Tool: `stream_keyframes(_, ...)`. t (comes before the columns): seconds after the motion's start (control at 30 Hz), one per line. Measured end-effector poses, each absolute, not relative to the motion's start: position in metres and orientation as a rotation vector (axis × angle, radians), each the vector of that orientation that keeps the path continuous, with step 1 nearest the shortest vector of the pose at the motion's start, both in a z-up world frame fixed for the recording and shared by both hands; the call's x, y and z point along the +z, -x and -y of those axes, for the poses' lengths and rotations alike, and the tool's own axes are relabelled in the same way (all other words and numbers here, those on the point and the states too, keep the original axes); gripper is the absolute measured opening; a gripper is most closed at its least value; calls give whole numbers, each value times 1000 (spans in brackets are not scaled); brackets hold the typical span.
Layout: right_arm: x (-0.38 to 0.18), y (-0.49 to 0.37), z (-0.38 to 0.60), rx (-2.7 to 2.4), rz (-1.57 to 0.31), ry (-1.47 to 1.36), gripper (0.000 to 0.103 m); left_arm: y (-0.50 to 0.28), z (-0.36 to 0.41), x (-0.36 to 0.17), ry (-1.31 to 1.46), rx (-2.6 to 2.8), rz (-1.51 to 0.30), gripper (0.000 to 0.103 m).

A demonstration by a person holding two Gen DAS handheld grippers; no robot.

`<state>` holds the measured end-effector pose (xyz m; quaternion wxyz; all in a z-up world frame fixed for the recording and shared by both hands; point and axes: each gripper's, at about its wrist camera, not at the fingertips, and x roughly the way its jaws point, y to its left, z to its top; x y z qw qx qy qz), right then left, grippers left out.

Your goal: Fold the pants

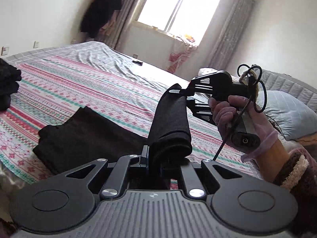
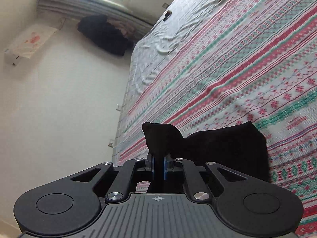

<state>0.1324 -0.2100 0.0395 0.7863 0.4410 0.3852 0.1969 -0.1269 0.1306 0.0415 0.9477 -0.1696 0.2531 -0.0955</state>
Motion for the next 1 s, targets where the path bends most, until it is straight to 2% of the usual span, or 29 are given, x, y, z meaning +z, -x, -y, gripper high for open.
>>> stream_keyframes(0.43,-9,-157,103,507,-863,-902,9,103,-223,11,447,21,-624,32)
stream_keyframes(0.63,-23,-157,93,502,-870,-881,16,84,-252,-11,485,44,-717,36)
stream_keyframes(0.67,-23,-157,94,500,-875,-882,21,84,-254,-11,486,42,-724,39)
stream_keyframes(0.7,-22,-157,96,497,-879,-883,30,85,-254,-8,471,39,-719,42)
stream_keyframes(0.73,-20,-156,99,498,-876,-885,37,87,-254,-4,445,45,-701,49)
stream_keyframes(0.77,-17,-154,103,497,-862,-888,54,88,-254,2,406,46,-685,59)
stream_keyframes(0.8,-13,-153,107,493,-843,-892,62,87,-254,8,366,48,-672,63)
stream_keyframes(0.87,-4,-148,118,498,-807,-896,65,80,-255,18,304,40,-662,74)
stream_keyframes(1.0,6,-138,136,484,-803,-871,65,52,-258,35,239,-46,-684,82)
